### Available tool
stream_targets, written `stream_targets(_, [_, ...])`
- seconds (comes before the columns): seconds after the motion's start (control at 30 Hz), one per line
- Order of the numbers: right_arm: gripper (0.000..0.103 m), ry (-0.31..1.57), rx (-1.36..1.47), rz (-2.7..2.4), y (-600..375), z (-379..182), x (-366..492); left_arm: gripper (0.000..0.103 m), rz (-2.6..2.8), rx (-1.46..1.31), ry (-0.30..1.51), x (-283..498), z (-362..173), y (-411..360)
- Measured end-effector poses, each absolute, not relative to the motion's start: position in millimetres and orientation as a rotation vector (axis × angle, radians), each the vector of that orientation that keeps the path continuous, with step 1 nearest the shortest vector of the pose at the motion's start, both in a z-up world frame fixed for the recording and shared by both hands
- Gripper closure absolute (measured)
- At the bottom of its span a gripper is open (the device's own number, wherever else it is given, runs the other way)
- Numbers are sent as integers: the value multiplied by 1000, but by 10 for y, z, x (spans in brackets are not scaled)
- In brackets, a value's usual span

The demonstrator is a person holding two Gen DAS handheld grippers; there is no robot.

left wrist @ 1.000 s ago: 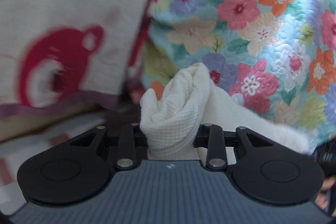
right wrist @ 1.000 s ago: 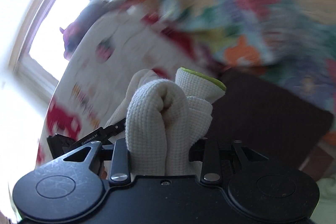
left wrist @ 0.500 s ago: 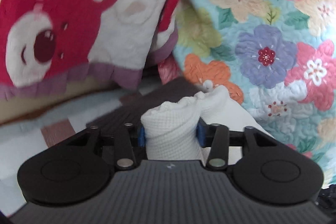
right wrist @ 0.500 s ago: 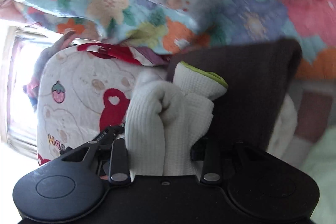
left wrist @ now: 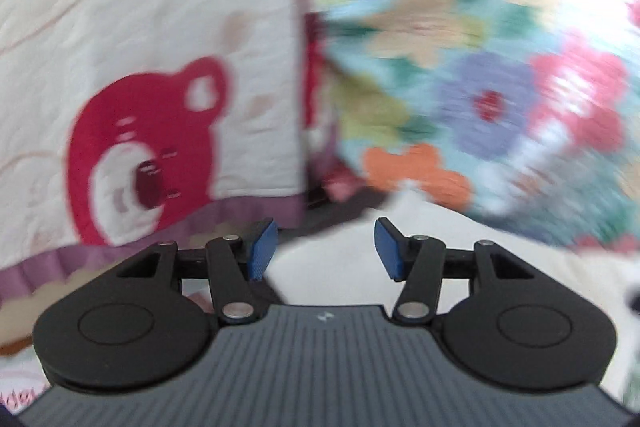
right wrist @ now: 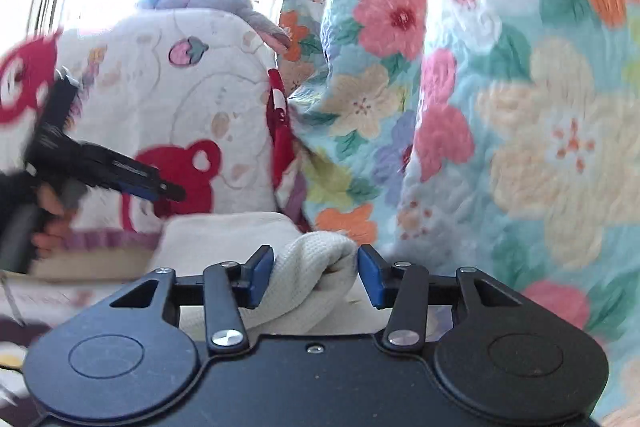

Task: Fold clothes

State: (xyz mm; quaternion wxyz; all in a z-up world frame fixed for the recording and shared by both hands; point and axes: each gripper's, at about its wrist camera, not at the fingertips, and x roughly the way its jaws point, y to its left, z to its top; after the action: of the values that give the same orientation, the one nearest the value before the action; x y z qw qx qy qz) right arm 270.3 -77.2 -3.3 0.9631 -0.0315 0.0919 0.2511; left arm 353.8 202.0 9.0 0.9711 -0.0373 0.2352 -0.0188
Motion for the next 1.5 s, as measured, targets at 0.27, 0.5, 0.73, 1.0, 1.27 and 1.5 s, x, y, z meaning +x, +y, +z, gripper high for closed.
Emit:
stream_targets(0.27, [63, 327, 141, 466, -919, -246, 3018, 48, -46, -49, 603, 3684, -307, 1813])
stream_targets(0.5, [63, 471, 367, 454, -1106, -442, 3275, 48, -26, -70, 619, 3690, -412, 1842])
stream_targets(0.73, [64, 467, 229, 383, -1035, -110, 3109, 49, 2, -102, 667, 3715, -375, 1851])
stream_targets(1.0, [50, 263, -150, 668, -345, 192, 2430, 44, 88, -208, 630, 3552, -401, 2026])
stream_targets(1.27, [45, 432, -131, 569, -234, -107, 2433, 39, 212, -224, 680, 2924, -438, 2392])
stream_targets(1.5, [42, 620, -51, 561, -300, -248, 2266, 18, 308, -214, 758, 2039, -426, 2334])
